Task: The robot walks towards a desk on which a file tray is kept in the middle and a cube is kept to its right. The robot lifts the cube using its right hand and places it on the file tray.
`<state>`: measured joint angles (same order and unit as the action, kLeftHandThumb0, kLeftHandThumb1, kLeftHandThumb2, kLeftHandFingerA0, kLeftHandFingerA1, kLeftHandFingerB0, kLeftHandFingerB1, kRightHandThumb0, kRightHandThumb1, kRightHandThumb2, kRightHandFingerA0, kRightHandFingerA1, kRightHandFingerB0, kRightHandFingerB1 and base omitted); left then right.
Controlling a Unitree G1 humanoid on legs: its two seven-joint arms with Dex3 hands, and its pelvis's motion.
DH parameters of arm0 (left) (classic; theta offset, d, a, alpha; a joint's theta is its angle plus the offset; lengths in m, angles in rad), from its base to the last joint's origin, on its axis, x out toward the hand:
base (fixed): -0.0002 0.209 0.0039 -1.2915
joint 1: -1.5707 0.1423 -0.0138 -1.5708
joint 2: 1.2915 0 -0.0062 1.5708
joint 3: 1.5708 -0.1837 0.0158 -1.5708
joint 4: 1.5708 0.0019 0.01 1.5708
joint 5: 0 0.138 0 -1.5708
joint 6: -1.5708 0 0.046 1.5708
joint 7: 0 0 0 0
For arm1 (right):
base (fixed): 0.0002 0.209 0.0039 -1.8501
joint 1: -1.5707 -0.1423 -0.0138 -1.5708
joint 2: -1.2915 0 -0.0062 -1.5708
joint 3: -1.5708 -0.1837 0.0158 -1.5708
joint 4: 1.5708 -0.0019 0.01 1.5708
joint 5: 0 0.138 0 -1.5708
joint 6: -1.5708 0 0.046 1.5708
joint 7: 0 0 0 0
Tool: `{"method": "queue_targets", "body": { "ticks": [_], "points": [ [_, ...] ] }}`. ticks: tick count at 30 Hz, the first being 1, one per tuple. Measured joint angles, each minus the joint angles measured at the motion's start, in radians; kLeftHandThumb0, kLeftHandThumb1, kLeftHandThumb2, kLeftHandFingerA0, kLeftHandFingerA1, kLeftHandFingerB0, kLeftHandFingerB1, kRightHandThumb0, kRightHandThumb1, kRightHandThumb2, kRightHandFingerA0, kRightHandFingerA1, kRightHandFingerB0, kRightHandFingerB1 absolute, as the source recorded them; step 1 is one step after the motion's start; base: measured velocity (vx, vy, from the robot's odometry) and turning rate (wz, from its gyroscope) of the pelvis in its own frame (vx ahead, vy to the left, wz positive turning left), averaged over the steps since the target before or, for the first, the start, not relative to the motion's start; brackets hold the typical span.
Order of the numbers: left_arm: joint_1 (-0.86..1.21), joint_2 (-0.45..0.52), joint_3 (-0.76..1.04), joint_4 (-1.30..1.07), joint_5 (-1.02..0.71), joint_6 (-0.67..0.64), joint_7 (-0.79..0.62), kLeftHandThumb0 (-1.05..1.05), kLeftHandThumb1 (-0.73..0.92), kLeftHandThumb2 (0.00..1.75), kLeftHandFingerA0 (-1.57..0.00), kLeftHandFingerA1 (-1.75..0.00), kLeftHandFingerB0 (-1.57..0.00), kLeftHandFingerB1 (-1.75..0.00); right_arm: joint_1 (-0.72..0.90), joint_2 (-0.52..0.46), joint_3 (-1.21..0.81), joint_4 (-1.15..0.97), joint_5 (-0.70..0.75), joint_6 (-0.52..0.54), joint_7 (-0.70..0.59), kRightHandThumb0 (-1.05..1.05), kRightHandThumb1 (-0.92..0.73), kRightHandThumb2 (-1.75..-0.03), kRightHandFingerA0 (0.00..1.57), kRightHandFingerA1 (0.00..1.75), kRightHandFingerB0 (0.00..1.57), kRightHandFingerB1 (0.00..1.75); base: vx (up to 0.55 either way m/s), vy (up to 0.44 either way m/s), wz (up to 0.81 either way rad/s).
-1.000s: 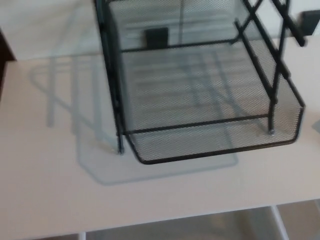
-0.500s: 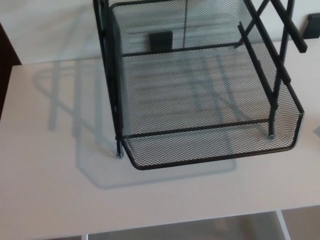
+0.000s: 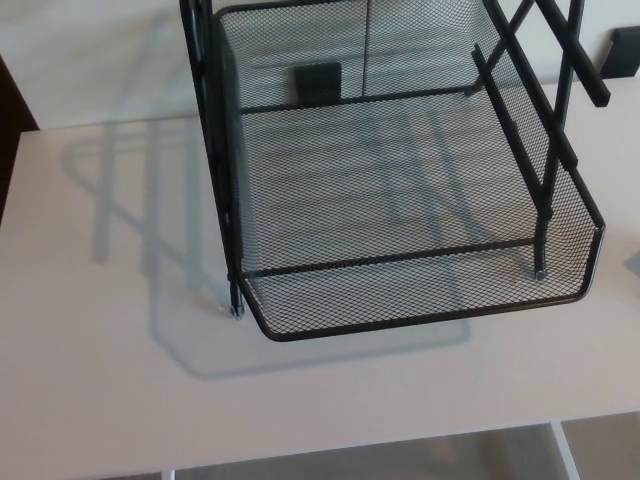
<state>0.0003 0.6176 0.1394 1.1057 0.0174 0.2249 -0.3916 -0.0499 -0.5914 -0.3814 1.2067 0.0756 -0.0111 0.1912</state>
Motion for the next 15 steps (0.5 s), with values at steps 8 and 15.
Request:
{"method": "queue_targets", "body": {
  "ticks": [8, 15],
  "points": [
    [-0.003, -0.002, 0.016, -0.003, -0.003, 0.0, 0.0, -0.96, 0.61, 0.93, -0.24, -0.74, -0.24, -0.67, -0.024, -0.102, -0.22, -0.034, 0.077, 0.097, -0.046, -1.05, -0.63, -1.03, 0.0, 0.29, 0.0, 0.16, 0.0, 0.0, 0.0],
    [-0.016, -0.006, 0.07, 0.003, -0.026, 0.0, 0.001, -0.92, 0.8, 0.65, -0.23, -0.79, -0.24, -0.68, -0.216, -0.301, -0.299, -0.11, 0.121, 0.182, -0.111, -1.05, -0.76, -0.66, 0.0, 0.56, 0.0, 0.0, 0.0, 0.0, 0.0]
  ]
}}
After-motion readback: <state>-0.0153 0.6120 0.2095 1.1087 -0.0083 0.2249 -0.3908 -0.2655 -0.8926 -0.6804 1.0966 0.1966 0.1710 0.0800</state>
